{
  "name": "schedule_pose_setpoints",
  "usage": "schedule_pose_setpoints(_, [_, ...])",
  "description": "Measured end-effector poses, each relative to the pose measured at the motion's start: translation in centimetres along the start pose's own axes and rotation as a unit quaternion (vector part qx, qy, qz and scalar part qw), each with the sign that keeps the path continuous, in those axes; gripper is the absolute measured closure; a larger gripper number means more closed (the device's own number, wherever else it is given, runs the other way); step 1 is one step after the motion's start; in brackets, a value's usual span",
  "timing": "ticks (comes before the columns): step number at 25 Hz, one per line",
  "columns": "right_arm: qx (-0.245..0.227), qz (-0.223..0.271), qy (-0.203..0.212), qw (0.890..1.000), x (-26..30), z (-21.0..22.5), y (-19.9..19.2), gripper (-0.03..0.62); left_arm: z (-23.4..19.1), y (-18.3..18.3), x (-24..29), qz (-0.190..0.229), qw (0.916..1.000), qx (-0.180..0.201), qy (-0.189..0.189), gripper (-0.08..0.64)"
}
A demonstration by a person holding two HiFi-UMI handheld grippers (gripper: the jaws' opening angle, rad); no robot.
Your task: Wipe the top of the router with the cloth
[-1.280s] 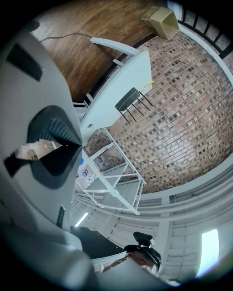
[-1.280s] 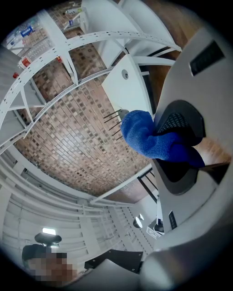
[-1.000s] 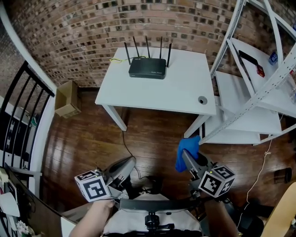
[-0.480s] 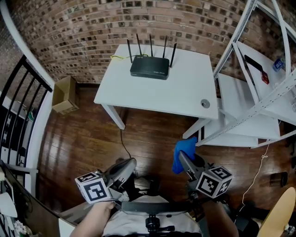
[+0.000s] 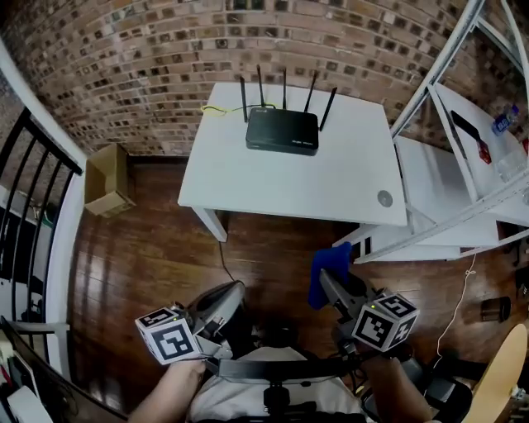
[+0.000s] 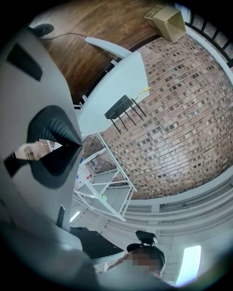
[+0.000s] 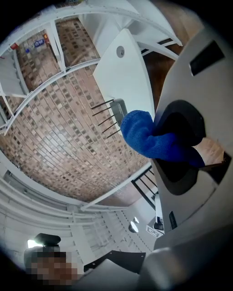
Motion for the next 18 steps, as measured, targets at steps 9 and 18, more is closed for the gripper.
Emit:
schedule_pose_setpoints(9, [-0.012,0.02,-0.063,0.998,9.4,-2.8,2.8,0.486,-7.0,10.0,-1.5,-0.03,0.9989,0.0,-0.036,0.541])
schedule_pose_setpoints(18, [-0.011,0.028,-0.079,0.996,14.5,-2.7,4.9,0.486,-10.0,15.5,-1.2,-0.034,0.9986,-0.002,-0.041,0.541])
Point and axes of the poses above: the fingertips, and each gripper's own axes: x forward along the fingers, z to its right, y out of its top, the point moved 6 cm from there along -x, backward along the fingers, and after that the axes turned 14 degrees about y, right-handed, at the moved point
